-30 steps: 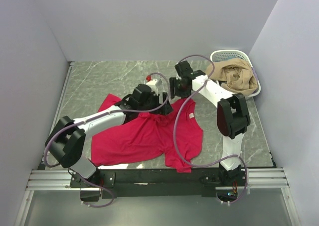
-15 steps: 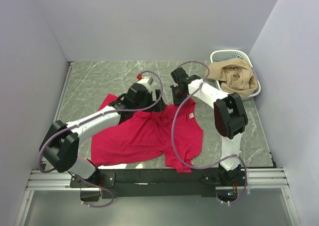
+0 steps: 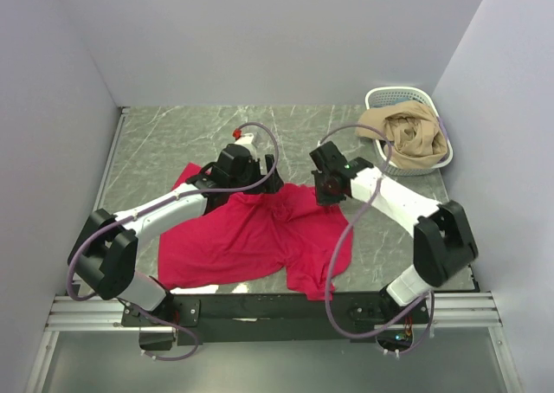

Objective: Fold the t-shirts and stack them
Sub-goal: Flatten the tshirt out

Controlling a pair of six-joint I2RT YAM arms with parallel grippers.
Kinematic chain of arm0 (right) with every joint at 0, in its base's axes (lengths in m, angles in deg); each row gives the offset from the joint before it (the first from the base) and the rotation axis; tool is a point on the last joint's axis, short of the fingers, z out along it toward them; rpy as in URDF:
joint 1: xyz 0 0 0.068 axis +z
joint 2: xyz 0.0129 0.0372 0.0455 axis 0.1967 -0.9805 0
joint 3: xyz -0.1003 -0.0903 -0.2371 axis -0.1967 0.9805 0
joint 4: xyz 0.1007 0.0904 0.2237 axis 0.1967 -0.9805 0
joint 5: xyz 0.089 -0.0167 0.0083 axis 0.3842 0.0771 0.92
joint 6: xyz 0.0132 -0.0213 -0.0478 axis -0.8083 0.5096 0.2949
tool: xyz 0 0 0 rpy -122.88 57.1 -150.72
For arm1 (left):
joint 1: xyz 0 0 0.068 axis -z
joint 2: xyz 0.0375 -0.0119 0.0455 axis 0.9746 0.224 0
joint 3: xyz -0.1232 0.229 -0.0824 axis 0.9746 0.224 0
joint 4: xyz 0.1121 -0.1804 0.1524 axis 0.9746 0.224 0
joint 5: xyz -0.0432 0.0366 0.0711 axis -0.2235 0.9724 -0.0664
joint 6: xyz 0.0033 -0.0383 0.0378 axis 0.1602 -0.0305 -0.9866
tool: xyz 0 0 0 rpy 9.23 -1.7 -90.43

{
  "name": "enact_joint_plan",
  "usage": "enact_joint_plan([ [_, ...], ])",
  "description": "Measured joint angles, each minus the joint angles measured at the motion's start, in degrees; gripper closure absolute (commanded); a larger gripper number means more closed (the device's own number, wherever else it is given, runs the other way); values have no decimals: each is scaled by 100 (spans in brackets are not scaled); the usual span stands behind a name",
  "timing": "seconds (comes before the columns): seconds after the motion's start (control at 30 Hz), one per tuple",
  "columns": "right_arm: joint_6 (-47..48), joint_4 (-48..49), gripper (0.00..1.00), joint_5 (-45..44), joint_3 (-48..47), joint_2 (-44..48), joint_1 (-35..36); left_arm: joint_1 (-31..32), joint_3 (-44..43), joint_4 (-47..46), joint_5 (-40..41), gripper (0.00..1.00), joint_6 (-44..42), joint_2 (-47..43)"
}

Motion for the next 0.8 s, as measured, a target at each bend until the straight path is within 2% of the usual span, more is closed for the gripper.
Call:
enact_joint_plan([
  [0.1, -225, -13, 97, -79, 490, 391, 144, -28, 17, -2, -24, 7, -2, 0],
  [0.13, -306, -20, 86, -111, 625, 409, 179, -35, 24, -2, -37, 7, -2, 0],
  [0.17, -411, -11, 81, -160, 852, 402, 225, -42, 37, 0, -44, 7, -2, 0],
  [0.2, -492, -20, 71, -168, 1062, 382, 258, -46, 46, 2, -50, 7, -2, 0],
  [0.23, -597, -59, 66, -179, 1250, 367, 284, -48, 57, 4, -61, 7, -2, 0],
  [0.37, -909, -321, 54, -302, 1609, 407, 365, -66, 63, 55, -98, 7, -4, 2],
  [0.57, -1222, -385, 49, -691, 1375, 890, 378, -109, 63, 87, -98, 7, -7, 4],
  [0.8, -1016, 313, 48, -728, 855, 820, 378, -146, 63, 105, -98, 7, -9, 24],
])
